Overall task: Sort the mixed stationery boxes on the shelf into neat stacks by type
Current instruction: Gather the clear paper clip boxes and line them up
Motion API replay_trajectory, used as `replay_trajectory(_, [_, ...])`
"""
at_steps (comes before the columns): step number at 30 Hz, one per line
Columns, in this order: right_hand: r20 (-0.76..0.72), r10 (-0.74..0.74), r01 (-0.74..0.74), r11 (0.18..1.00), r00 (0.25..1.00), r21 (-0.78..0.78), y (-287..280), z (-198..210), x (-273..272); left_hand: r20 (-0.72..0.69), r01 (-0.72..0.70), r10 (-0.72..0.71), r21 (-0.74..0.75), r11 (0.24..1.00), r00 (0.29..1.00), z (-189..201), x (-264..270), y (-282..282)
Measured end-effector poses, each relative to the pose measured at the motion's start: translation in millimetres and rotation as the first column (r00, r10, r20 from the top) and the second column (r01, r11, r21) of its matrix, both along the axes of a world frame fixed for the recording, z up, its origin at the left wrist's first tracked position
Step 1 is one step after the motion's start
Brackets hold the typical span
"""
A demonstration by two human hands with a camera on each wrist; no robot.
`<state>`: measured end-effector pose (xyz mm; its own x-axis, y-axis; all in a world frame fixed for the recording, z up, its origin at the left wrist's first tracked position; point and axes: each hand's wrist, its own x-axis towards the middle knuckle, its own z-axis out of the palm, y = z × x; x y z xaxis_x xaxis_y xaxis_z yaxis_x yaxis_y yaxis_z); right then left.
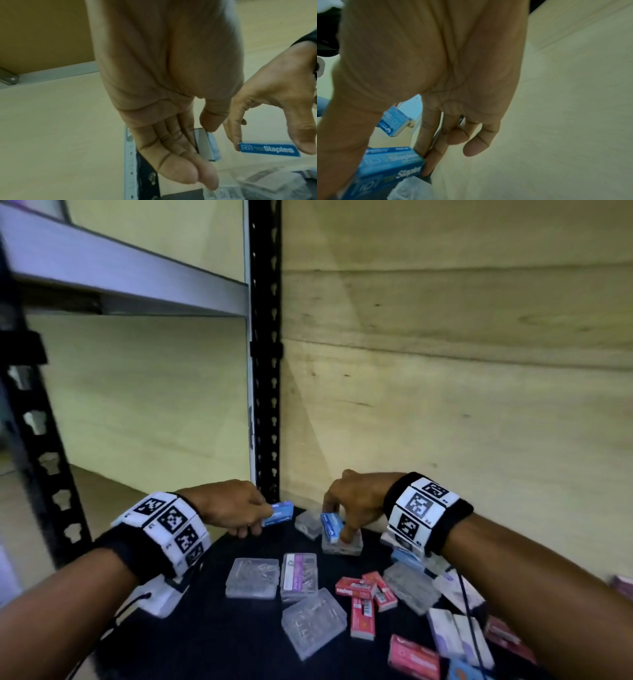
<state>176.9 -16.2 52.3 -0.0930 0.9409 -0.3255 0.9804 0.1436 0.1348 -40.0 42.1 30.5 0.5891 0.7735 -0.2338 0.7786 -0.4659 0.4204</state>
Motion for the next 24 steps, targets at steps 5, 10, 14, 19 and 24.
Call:
replay_trajectory(5, [0.020,-0.093,0.093,0.996,0.995,0.015,-49.3,17.8,35.3,0.029,0.109,-0.111,0.061,0.992,0.993,11.3,32.4,-33.3])
replay_trajectory(10, [0.053,-0.258,0.256,0.966,0.965,0.040,-113.4,24.7,89.4,-0.057,0.274,-0.268,0.158,0.949,0.962,20.3,91.6,-78.4])
replay_trajectory(14, [0.043,-0.376,0.374,0.926,0.926,0.054,-167.1,21.1,130.4,-0.128,0.419,-0.401,0.205,0.884,0.907,17.3,144.4,-115.4])
replay_trajectory(19, [-0.015,-0.514,0.514,0.857,0.858,0.038,-225.8,12.6,170.5,-0.178,0.597,-0.570,0.259,0.759,0.802,11.1,198.7,-166.6])
replay_trajectory(24, [-0.070,-0.577,0.579,0.816,0.813,-0.006,-264.2,-0.3,196.4,-0.183,0.697,-0.673,0.235,0.678,0.716,-6.8,230.6,-190.8])
